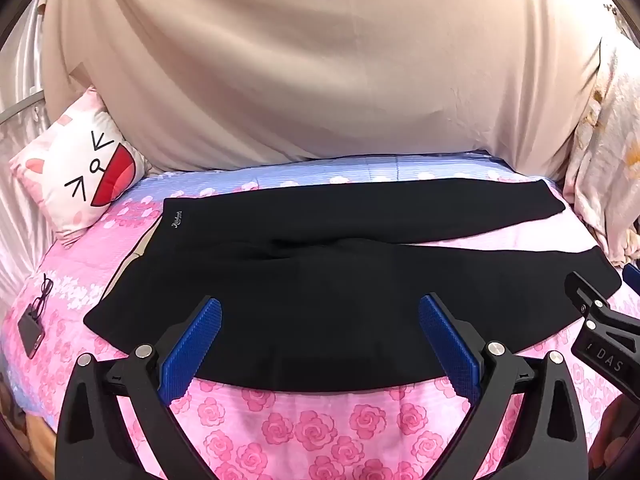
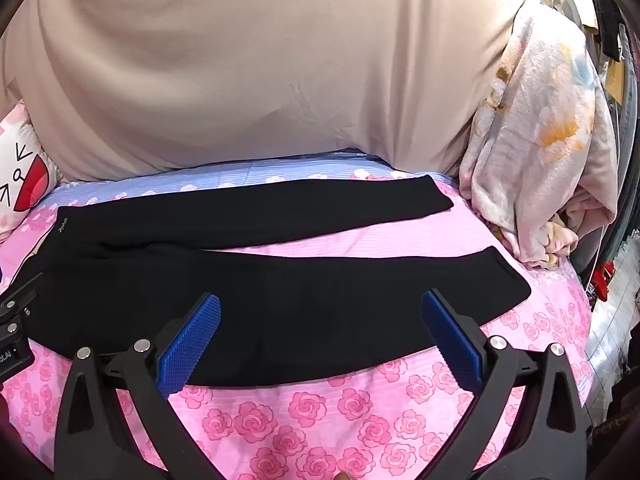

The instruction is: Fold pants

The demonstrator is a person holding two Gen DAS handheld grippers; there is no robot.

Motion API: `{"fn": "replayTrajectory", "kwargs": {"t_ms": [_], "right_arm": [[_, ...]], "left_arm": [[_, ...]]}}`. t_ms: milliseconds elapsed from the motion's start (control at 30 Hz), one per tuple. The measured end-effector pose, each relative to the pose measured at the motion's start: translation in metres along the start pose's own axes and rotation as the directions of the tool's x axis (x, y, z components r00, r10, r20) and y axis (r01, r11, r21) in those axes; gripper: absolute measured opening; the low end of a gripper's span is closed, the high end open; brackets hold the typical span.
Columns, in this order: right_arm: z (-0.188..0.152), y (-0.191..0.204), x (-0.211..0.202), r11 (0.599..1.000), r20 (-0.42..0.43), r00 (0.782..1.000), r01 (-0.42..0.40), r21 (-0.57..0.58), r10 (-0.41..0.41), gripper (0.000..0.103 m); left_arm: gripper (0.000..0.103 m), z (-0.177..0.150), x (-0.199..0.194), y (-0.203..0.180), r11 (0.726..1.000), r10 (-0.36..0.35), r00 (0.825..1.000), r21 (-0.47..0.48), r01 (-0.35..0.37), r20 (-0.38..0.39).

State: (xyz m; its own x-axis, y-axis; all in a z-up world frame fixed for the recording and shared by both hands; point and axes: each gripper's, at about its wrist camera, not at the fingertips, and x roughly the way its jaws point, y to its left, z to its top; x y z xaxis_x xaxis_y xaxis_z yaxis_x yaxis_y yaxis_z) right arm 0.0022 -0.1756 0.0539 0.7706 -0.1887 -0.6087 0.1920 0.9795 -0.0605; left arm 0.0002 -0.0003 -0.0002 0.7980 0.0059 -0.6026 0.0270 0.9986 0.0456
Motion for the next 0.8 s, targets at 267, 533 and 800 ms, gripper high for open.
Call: {"fn": "replayTrajectory", "kwargs": {"t_ms": [267, 533, 800], "right_arm": [[-0.013, -0.012, 0.004, 1.0, -0.012, 1.0, 0.009, 0.004, -0.009, 0.098], [-0.015, -0.018, 0.016, 1.0, -0.041, 0.999, 0.023, 0.019, -0.022, 0.098], [-0.021, -0.016, 0.032, 1.0, -0.069, 0.997, 0.02, 0.013, -0.019, 0.098]], "left_arm": [[0.097, -0.004, 0.01, -0.013, 1.0, -0.011, 1.0, 0.016, 0.011, -0.017], [0.097, -0.015, 0.026, -0.025, 0.998, -0.013, 0.999, 0.053, 0.016, -0.049], [0.097, -0.017, 0.039, -0.024, 0.998, -0.016, 0.996, 0.058, 0.021, -0.083]]}}
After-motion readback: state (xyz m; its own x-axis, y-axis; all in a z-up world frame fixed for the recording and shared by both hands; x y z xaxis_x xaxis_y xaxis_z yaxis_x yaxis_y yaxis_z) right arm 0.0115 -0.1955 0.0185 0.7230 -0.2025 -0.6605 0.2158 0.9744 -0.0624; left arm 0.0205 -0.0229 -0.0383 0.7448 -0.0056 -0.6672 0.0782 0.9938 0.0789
